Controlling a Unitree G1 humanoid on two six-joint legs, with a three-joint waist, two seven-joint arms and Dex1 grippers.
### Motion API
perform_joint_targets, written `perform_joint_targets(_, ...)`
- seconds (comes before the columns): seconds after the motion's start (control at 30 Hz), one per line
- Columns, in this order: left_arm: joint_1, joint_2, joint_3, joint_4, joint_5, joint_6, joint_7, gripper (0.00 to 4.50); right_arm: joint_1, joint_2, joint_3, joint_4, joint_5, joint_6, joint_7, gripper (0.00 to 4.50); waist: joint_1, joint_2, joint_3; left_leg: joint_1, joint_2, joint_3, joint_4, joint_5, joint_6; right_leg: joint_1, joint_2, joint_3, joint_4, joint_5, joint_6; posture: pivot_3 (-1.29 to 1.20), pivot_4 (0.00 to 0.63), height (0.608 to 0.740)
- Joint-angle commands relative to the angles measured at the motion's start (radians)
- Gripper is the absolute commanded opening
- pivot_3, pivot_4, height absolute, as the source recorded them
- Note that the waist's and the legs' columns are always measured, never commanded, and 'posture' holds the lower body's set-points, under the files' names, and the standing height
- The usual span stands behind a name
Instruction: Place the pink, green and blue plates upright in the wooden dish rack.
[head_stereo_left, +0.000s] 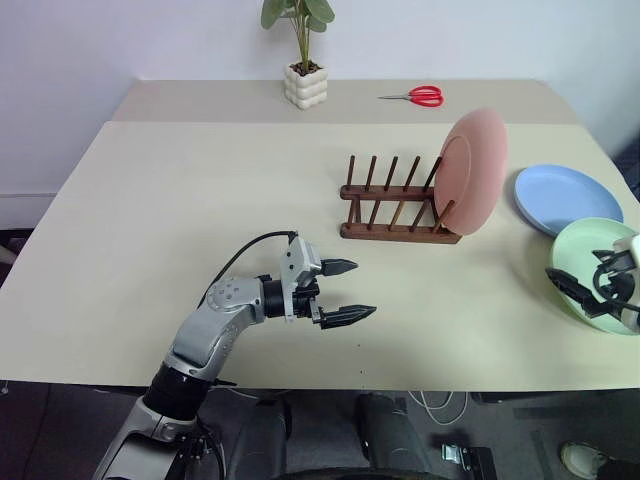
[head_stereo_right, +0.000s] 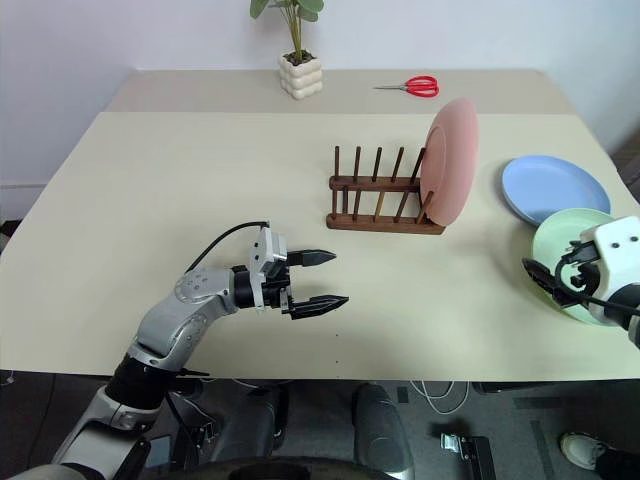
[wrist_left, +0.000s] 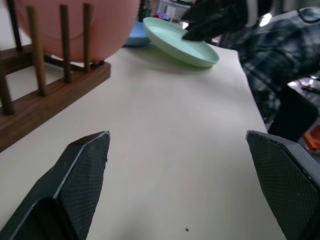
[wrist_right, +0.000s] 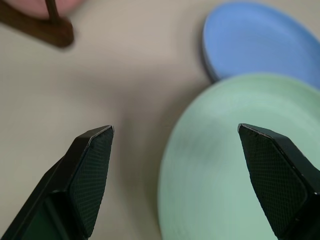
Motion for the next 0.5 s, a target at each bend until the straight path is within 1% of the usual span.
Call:
perform_joint_targets(0.03,-0.005,-0.013,-0.003,-0.02,0.001,-0.017,0.003,4.5,-0.016,0.014,0.039,0.034,-0.064,-0.036,-0.016,4.04,0.0,0.0,0.0,0.0,0.0,0.0,0.0,0.0,0.0,0.0,0.0,0.0,0.0,0.0,0.0,0.0,0.15,0.73)
perform_joint_targets(0.13,0.01,-0.013,0.001,-0.037,-0.001,-0.01,0.016,4.5,-0.032,0.01,0.1,0.077,-0.126,-0.07,-0.025,4.04,0.0,0.0,0.0,0.0,0.0,0.0,0.0,0.0,0.0,0.0,0.0,0.0,0.0,0.0,0.0,0.0,0.15,0.73)
perform_joint_targets(0.23,0.02,-0.009,0.008,-0.051,-0.001,-0.006,0.03,4.5,-0.05,0.003,0.136,0.102,-0.166,-0.09,-0.027,3.29,0.0,0.0,0.0,0.0,0.0,0.0,0.0,0.0,0.0,0.0,0.0,0.0,0.0,0.0,0.0,0.0,0.15,0.73)
perform_joint_targets(0.3,0.024,-0.006,0.008,-0.058,-0.001,-0.005,0.037,4.5,-0.057,-0.004,0.149,0.112,-0.191,-0.096,-0.026,2.37,0.0,0.0,0.0,0.0,0.0,0.0,0.0,0.0,0.0,0.0,0.0,0.0,0.0,0.0,0.0,0.0,0.15,0.73)
perform_joint_targets(0.43,0.026,-0.005,0.005,-0.064,-0.005,-0.001,0.047,4.5,-0.065,-0.004,0.153,0.118,-0.215,-0.101,-0.014,0.34,0.0,0.0,0.0,0.0,0.0,0.0,0.0,0.0,0.0,0.0,0.0,0.0,0.0,0.0,0.0,0.0,0.15,0.73)
perform_joint_targets(0.47,0.027,-0.005,0.004,-0.065,-0.005,-0.001,0.049,4.5,-0.064,-0.003,0.15,0.115,-0.218,-0.099,-0.011,0.02,0.0,0.0,0.0,0.0,0.0,0.0,0.0,0.0,0.0,0.0,0.0,0.0,0.0,0.0,0.0,0.0,0.15,0.73)
perform_joint_targets(0.5,0.026,-0.005,0.003,-0.064,-0.003,-0.002,0.052,4.5,-0.058,-0.004,0.145,0.104,-0.221,-0.099,-0.005,0.02,0.0,0.0,0.0,0.0,0.0,0.0,0.0,0.0,0.0,0.0,0.0,0.0,0.0,0.0,0.0,0.0,0.15,0.73)
